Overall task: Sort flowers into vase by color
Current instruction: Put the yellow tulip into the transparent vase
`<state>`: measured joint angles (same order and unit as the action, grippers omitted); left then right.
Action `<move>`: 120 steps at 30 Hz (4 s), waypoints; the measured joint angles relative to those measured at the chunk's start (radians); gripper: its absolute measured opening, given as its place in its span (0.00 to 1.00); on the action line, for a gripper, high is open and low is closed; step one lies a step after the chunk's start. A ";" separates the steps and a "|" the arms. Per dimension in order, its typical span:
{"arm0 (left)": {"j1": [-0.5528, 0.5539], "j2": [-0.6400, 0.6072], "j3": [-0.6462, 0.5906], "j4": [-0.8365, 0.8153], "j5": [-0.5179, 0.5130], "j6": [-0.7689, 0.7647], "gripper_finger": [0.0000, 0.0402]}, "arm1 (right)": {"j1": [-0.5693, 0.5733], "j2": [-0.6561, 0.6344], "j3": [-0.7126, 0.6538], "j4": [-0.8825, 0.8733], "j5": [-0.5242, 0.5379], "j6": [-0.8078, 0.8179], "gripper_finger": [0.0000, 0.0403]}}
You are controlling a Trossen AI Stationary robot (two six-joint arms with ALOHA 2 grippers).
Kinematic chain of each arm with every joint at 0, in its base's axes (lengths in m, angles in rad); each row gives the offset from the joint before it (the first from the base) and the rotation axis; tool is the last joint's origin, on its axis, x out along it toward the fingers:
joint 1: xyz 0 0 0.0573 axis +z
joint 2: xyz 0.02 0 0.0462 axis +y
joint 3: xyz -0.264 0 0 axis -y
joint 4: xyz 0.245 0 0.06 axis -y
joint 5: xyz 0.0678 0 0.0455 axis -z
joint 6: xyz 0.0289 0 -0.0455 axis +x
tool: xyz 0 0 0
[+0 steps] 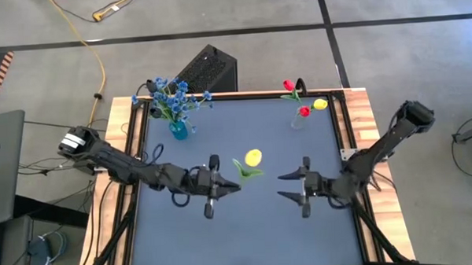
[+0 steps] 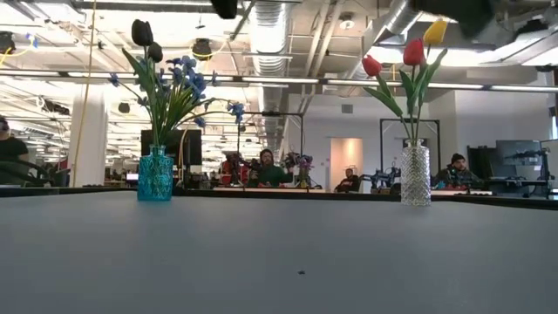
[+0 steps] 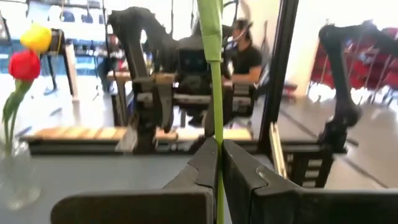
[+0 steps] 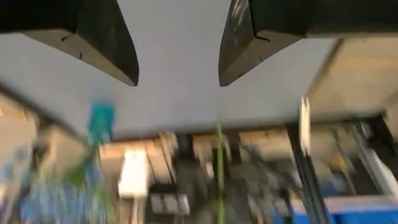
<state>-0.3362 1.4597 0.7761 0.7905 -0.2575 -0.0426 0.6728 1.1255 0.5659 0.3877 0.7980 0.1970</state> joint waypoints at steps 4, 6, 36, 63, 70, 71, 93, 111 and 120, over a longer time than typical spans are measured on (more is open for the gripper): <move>0.032 -0.002 0.001 0.074 0.079 0.002 0.00 | -0.059 0.069 -0.036 0.383 -0.128 -0.224 0.62; 0.042 -0.001 0.001 0.043 0.077 -0.019 0.00 | -0.073 0.103 -0.034 0.539 -0.196 -0.330 0.62; 0.107 0.004 0.179 -0.262 0.168 0.111 0.00 | -0.179 0.286 0.352 0.319 -0.024 -0.512 0.61; 0.120 0.006 0.177 -0.306 0.183 -0.158 0.00 | -0.188 0.315 0.355 0.187 0.003 -1.111 0.06; 0.126 0.008 0.180 -0.367 0.035 -0.103 0.05 | -0.190 0.293 0.384 0.086 0.092 -1.035 0.06; 0.126 0.007 0.181 -0.384 0.019 -0.089 0.08 | -0.190 0.282 0.389 0.050 0.112 -1.016 0.06; 0.123 -0.028 0.180 -0.745 -0.115 -0.181 0.44 | -0.235 -0.420 0.393 -1.193 0.150 0.040 0.06; 0.122 -0.028 0.179 -0.737 -0.107 -0.231 0.44 | -0.415 -0.660 0.464 -1.453 0.125 0.078 0.06; 0.124 -0.027 0.178 -0.693 -0.115 -0.232 0.44 | -0.552 -0.641 0.499 -1.438 0.200 -0.023 0.06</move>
<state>-0.2119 1.4326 0.9543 0.0975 -0.3723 -0.2743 0.1204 0.4841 1.0649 -1.0503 0.9983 0.1741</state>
